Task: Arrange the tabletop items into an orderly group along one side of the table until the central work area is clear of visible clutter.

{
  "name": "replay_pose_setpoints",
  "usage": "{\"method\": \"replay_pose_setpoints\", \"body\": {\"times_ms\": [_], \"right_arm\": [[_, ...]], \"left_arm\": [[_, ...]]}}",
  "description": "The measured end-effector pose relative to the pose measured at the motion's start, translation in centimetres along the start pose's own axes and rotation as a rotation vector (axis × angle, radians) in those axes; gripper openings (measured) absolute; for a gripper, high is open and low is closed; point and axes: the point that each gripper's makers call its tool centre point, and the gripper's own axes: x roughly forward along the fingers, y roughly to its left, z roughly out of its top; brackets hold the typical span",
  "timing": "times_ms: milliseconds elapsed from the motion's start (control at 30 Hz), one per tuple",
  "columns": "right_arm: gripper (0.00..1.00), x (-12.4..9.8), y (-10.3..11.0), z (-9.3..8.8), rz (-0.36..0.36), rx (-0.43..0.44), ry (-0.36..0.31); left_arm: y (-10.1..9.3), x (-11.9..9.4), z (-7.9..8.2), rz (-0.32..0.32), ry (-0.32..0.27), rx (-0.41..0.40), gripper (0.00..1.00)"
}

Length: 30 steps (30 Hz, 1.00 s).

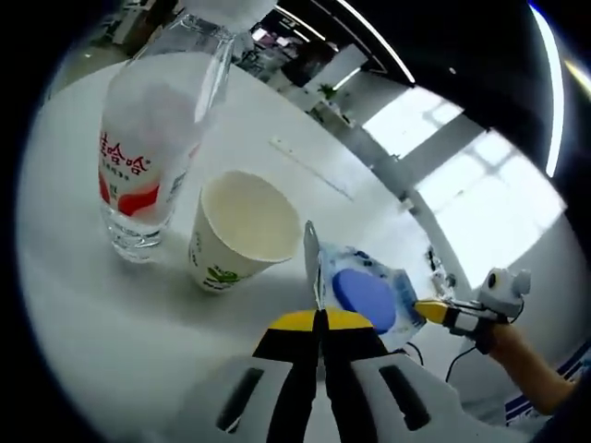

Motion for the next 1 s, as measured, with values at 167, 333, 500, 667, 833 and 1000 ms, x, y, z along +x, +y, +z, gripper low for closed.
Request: {"method": "replay_pose_setpoints", "body": {"times_ms": [167,333,500,667,833,1000], "right_arm": [[0.00,0.6,-0.3,-0.7,-0.012,0.004,0.005],[0.00,0.8,0.4,-1.4,-0.024,-0.017,0.017],[0.00,1.6,0.1,-1.5,-0.037,-0.046,0.031],[0.00,2.0,-0.1,-1.6,-0.050,-0.057,0.035],[0.00,2.3,0.2,-2.0,-0.057,-0.076,0.048],[0.00,2.4,0.3,-2.1,-0.063,-0.074,0.049]], "left_arm": [[0.6,0.4,-0.2,0.006,0.003,0.003,0.00],[1.0,0.6,-0.9,0.014,0.006,0.001,0.00],[1.7,0.7,-1.1,0.026,0.004,-0.014,0.00],[2.3,0.9,-1.2,0.039,0.008,-0.010,0.00],[2.7,1.1,-1.1,0.041,0.010,-0.012,0.00],[3.2,1.4,-1.1,0.045,0.011,-0.016,0.00]]}}
